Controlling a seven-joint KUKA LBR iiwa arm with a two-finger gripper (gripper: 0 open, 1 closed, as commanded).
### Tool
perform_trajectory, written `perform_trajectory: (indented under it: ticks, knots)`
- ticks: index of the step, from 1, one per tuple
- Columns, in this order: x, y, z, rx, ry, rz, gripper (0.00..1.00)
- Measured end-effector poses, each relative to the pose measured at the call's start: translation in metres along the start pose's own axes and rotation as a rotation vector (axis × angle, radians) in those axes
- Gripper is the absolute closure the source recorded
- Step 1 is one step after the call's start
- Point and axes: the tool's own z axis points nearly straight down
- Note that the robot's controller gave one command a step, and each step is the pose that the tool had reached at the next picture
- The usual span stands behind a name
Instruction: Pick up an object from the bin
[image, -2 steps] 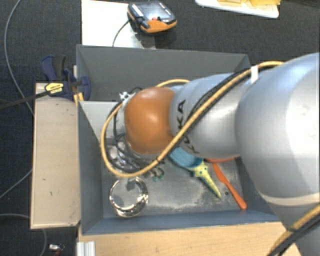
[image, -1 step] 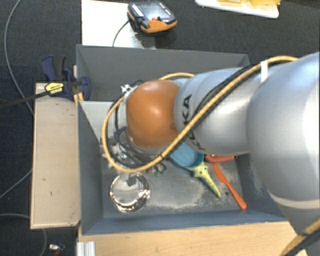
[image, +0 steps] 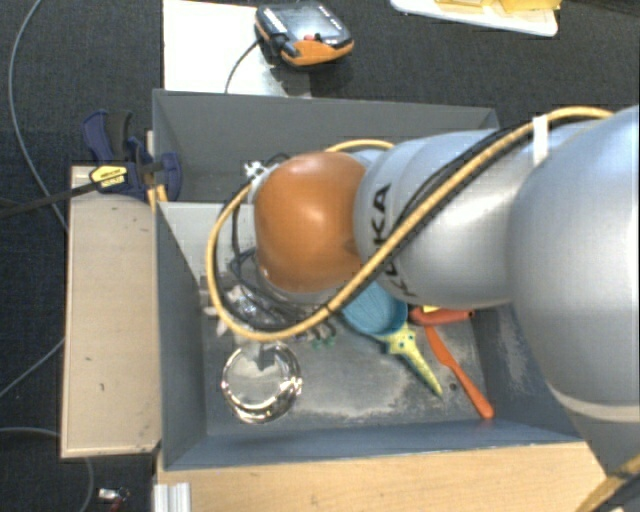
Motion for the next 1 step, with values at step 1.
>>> perform_trajectory:
  ticks: [1]
  knots:
    - [0.0001, 0.0002, -0.0461, 0.0, 0.005, 0.002, 1.0]
